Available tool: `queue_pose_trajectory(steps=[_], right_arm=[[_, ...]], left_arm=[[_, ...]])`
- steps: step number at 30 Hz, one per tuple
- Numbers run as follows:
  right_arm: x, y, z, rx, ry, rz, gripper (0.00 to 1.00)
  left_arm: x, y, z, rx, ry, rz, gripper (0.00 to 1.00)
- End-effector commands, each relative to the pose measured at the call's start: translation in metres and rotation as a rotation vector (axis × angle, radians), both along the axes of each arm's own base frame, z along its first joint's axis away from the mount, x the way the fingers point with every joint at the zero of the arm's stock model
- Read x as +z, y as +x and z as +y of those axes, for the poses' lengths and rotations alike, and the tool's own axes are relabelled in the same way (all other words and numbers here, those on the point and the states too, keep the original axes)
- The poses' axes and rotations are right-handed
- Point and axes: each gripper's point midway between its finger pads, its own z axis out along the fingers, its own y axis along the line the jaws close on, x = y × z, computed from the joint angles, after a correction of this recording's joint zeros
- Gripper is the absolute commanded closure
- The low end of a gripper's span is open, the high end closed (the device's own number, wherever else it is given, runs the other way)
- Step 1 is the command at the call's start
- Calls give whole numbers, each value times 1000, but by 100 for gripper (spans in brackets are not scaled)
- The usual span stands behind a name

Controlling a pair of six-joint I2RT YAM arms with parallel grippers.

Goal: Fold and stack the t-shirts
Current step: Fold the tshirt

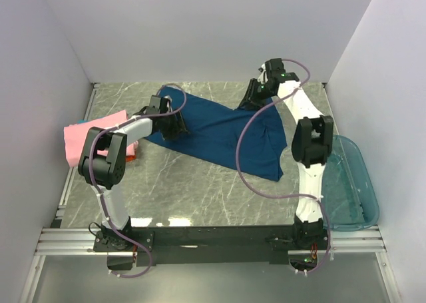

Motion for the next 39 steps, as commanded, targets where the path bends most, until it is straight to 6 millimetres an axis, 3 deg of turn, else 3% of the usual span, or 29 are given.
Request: queue_pose_trajectory(steps=[1,2,5,6,7,9,21,30,39], right_arm=[[45,-31,-6,34,-17,-90,59],[42,-39,-9,33,-32,-82,59],[28,-69,-15,37,-45,-34,59],[12,-83,-17,38,-52,11,59],[15,-89,-18,40,-53,0,59],[2,-108,-20,43,-62,36,59],[-71,-175,-31,37,-102,214,59],[-115,-222,-53,11,-204,353,60],[-128,-285,-70,-25,-272,474,60]], left_arm=[[65,25,-4,-12,-20,-147,32],[74,32,-5,-11,-23,-167,31],[75,42,-1,-6,-19,-169,31],[71,45,5,6,-14,-163,31],[67,47,8,10,-13,-153,31],[55,53,20,32,-11,-131,32],[3,65,76,129,55,-66,31],[-29,54,82,148,43,6,31],[-42,28,89,214,29,69,31]])
